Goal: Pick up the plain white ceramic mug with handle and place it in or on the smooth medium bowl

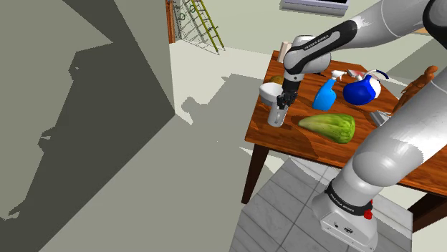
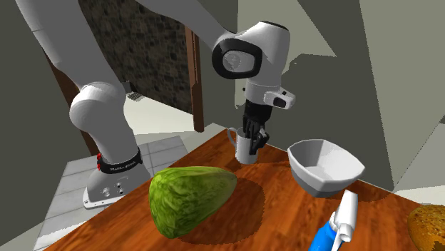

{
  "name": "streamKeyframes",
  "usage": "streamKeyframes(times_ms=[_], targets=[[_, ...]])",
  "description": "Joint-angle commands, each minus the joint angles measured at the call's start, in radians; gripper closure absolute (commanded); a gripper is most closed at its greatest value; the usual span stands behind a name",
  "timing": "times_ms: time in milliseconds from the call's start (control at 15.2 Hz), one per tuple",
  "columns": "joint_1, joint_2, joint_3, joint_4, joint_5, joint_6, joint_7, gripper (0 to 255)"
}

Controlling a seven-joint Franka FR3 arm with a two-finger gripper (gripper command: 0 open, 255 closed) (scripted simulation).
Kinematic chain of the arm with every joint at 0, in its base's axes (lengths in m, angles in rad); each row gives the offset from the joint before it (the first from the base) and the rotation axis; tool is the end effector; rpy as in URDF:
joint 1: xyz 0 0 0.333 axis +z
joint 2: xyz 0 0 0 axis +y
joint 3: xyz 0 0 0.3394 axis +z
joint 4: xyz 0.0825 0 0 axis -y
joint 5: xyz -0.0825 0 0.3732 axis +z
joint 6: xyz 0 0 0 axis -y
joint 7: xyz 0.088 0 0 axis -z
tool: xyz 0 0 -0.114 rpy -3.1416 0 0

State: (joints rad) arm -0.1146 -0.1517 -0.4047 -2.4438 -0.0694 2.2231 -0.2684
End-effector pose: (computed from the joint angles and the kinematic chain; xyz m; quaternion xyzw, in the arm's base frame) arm 0.3853 -0.2237 0.3711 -0.9942 0.0997 0.0357 0.0180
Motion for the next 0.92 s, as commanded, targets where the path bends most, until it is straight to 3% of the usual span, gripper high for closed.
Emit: streamKeyframes(times_ms=[0,462,858], targets=[[0.0,0.0,0.0,0.0,0.0,0.0,0.0,255],[0.0,0.0,0.0,0.0,0.0,0.0,0.0,255],[-0.003,-0.052,0.009,0.039,-0.017,-0.088,0.015,255]])
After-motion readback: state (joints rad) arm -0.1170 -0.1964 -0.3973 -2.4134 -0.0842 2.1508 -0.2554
